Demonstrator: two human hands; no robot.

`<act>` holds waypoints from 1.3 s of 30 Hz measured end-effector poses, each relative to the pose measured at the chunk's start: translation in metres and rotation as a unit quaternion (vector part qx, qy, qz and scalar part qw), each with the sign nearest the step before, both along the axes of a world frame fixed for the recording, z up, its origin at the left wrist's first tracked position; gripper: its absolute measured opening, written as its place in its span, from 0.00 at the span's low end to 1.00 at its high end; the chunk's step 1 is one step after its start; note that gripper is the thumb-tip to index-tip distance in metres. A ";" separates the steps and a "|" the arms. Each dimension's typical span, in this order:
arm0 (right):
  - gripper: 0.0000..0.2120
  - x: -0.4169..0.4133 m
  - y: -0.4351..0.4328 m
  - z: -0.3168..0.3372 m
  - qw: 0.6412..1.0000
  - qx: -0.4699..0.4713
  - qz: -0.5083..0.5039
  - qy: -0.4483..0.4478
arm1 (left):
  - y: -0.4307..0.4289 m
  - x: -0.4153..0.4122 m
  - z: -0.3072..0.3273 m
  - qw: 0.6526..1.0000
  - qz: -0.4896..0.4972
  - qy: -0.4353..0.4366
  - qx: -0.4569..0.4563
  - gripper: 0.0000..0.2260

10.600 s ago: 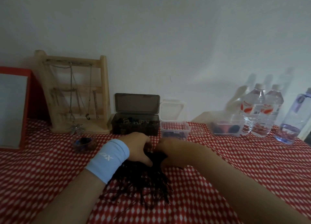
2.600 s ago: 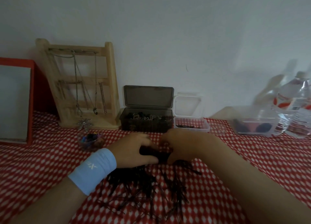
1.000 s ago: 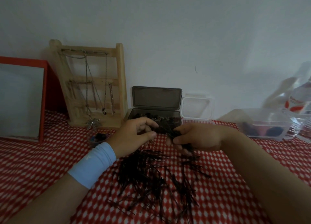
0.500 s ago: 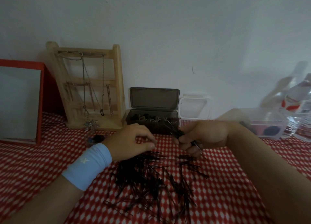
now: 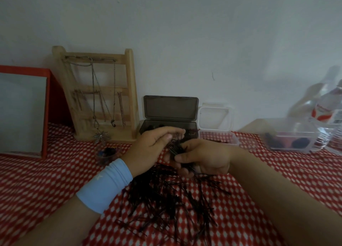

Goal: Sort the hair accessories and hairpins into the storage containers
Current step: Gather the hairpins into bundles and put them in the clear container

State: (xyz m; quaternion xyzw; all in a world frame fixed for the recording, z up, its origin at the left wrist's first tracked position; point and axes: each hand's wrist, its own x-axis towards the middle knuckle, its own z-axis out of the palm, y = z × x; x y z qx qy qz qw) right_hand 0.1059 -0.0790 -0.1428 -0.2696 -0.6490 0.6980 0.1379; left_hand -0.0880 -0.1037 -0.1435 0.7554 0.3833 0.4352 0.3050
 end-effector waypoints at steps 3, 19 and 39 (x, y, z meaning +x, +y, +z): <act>0.09 -0.001 -0.001 0.000 0.999 -0.038 -0.005 0.015 | 0.002 -0.001 -0.001 1.000 0.000 0.009 0.005 0.14; 0.06 0.004 0.001 -0.001 0.996 -0.091 0.017 0.019 | 0.006 -0.011 -0.001 0.995 0.067 0.051 0.049 0.11; 0.12 -0.018 -0.002 0.002 0.951 -0.016 -0.213 0.225 | -0.001 0.010 -0.003 0.953 0.150 -0.230 -0.129 0.07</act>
